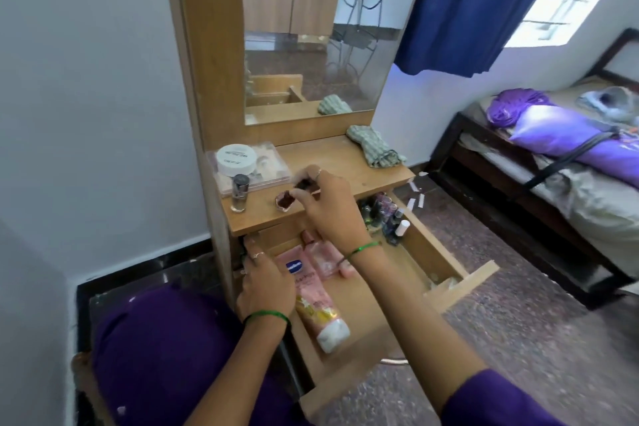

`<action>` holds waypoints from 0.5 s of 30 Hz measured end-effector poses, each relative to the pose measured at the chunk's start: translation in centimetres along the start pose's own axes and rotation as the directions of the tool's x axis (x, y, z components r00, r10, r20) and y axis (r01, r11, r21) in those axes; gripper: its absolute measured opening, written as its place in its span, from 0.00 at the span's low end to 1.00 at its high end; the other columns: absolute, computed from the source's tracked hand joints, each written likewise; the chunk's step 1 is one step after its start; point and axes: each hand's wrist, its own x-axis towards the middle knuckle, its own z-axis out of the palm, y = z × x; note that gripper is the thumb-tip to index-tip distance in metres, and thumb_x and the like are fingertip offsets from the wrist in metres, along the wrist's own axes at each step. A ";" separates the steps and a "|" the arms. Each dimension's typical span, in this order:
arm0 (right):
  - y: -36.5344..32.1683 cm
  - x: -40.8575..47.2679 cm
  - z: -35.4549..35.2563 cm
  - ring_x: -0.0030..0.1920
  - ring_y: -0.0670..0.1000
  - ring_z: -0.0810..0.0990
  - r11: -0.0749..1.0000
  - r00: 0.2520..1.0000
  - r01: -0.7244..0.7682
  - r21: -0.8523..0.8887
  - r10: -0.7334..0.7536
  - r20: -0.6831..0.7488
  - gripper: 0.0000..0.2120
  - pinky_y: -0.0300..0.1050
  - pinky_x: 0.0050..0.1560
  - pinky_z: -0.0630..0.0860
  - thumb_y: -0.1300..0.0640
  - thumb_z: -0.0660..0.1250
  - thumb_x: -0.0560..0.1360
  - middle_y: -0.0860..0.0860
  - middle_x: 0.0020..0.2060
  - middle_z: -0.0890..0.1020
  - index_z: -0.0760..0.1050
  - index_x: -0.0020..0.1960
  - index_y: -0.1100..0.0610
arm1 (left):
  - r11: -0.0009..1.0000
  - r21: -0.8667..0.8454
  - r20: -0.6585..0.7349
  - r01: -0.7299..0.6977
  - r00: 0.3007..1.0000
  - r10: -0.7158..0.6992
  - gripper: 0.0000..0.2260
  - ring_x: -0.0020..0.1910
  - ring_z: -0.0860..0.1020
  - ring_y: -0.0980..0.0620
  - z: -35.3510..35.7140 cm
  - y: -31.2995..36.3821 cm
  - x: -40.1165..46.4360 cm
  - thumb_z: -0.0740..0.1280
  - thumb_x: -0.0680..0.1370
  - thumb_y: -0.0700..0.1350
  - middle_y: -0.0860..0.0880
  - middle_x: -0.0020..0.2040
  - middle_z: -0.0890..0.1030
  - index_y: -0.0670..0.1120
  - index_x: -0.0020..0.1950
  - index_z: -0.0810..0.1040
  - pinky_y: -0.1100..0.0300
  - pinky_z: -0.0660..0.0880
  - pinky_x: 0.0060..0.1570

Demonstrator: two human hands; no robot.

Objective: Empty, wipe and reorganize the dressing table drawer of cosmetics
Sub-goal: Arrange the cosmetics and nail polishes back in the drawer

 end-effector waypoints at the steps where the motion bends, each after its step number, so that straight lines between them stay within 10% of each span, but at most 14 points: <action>1: 0.7 -0.8 -1.2 0.38 0.42 0.77 1.000 1.000 -0.012 -0.014 0.012 -0.013 0.03 0.32 0.42 0.72 0.65 0.68 0.72 0.52 0.38 0.81 0.76 0.47 0.62 | 1.000 -0.001 -0.010 -0.008 1.000 0.008 0.24 0.57 0.75 0.41 0.1 -0.1 0.0 0.55 0.80 0.47 0.41 0.64 0.72 0.45 0.74 0.51 0.48 0.71 0.48; 4: 4.1 -3.0 -5.4 0.39 0.38 0.74 0.986 0.996 -0.081 -0.145 0.075 -0.046 0.04 0.23 0.44 0.68 0.64 0.69 0.72 0.49 0.39 0.82 0.78 0.47 0.60 | 1.000 0.012 -0.027 -0.023 0.999 0.023 0.21 0.55 0.76 0.39 0.5 -0.1 0.1 0.55 0.80 0.46 0.39 0.61 0.73 0.43 0.72 0.55 0.48 0.72 0.47; 7: 8.1 -4.4 -9.1 0.41 0.47 0.79 0.950 0.980 -0.196 -0.244 0.182 -0.077 0.04 0.37 0.47 0.74 0.65 0.69 0.71 0.49 0.40 0.82 0.78 0.46 0.59 | 1.000 0.006 -0.018 -0.025 1.000 0.025 0.22 0.55 0.76 0.38 0.6 0.0 0.2 0.54 0.80 0.45 0.38 0.62 0.73 0.43 0.73 0.54 0.46 0.72 0.48; 12: 12.2 -5.1 -11.4 0.38 0.46 0.78 0.890 0.942 -0.335 -0.309 0.327 -0.079 0.06 0.25 0.39 0.68 0.68 0.67 0.70 0.50 0.38 0.82 0.78 0.43 0.59 | 1.000 -0.011 -0.019 -0.024 1.000 0.023 0.21 0.55 0.76 0.38 0.7 -0.2 0.0 0.54 0.80 0.46 0.39 0.62 0.73 0.44 0.72 0.54 0.47 0.72 0.47; 15: 13.4 -4.4 -10.7 0.44 0.52 0.79 0.872 0.939 -0.315 -0.375 0.343 0.007 0.05 0.35 0.42 0.68 0.66 0.68 0.71 0.54 0.41 0.82 0.78 0.46 0.61 | 1.000 -0.021 -0.010 -0.022 1.000 0.022 0.21 0.54 0.76 0.38 0.7 -0.2 0.0 0.54 0.80 0.47 0.39 0.62 0.73 0.46 0.72 0.53 0.46 0.73 0.48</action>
